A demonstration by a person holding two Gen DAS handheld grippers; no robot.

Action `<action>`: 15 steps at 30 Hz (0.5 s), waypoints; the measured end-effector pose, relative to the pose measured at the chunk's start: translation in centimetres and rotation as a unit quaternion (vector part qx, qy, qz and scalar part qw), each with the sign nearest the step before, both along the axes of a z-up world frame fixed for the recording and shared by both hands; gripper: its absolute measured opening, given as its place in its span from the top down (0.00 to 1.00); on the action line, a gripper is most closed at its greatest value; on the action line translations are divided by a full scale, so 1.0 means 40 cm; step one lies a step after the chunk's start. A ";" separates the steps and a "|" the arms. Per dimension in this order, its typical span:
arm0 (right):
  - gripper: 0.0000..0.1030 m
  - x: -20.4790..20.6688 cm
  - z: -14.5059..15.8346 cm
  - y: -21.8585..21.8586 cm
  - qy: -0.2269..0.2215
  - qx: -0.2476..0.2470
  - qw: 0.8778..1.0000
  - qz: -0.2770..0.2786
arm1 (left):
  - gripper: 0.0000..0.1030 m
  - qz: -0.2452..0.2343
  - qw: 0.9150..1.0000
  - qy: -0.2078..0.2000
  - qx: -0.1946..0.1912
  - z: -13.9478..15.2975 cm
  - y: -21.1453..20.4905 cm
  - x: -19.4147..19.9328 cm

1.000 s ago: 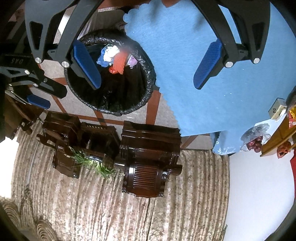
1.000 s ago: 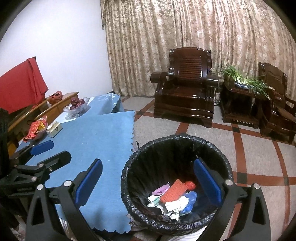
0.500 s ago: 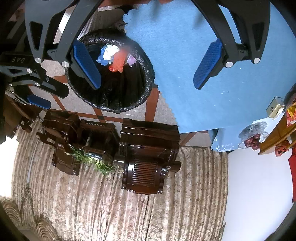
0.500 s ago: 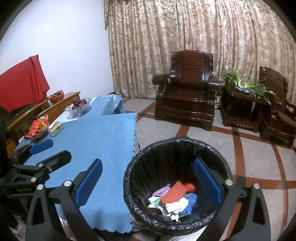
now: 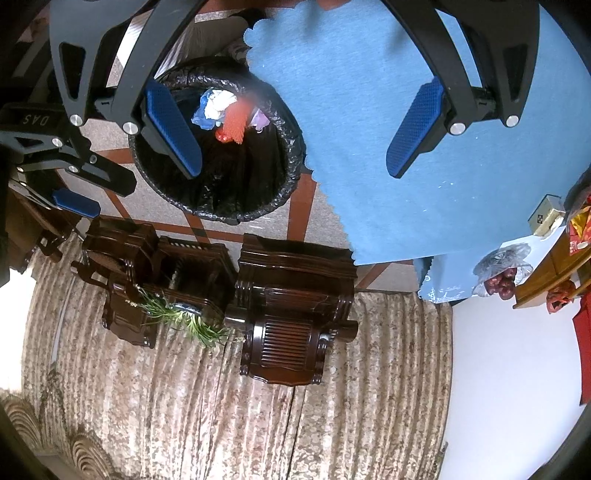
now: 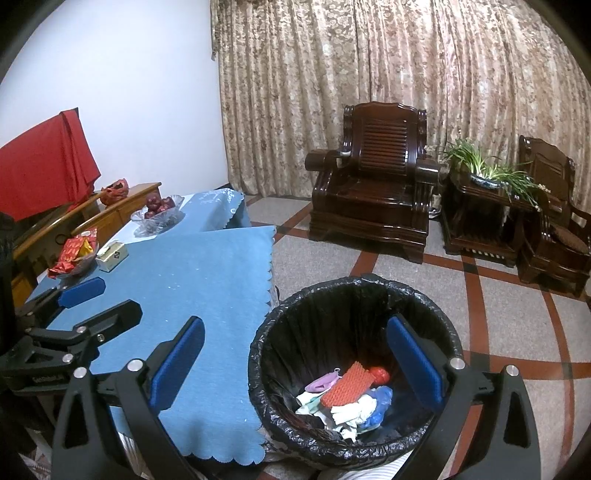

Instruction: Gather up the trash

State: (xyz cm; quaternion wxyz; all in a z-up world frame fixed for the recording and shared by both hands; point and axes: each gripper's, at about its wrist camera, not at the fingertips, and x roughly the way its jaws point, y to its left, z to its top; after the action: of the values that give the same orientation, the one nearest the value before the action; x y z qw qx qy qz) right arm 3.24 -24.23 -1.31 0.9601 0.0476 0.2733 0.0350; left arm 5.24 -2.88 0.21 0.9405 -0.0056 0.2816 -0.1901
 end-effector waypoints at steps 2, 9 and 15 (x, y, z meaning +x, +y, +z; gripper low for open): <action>0.06 0.000 0.001 0.001 0.000 0.000 1.000 0.000 | 0.06 0.000 1.000 0.000 0.001 0.001 0.000 0.000; 0.06 0.000 -0.001 0.001 0.000 0.000 1.000 0.000 | 0.06 0.000 1.000 0.000 0.001 -0.001 0.000 0.000; 0.06 -0.002 0.004 0.007 0.002 0.000 1.000 0.001 | 0.06 0.001 1.000 0.000 0.001 -0.001 0.002 -0.002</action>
State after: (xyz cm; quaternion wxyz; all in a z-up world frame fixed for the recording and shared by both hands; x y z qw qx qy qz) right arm 3.16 -23.94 -1.16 0.9596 0.0474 0.2749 0.0356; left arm 5.16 -2.79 0.16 0.9405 -0.0053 0.2822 -0.1894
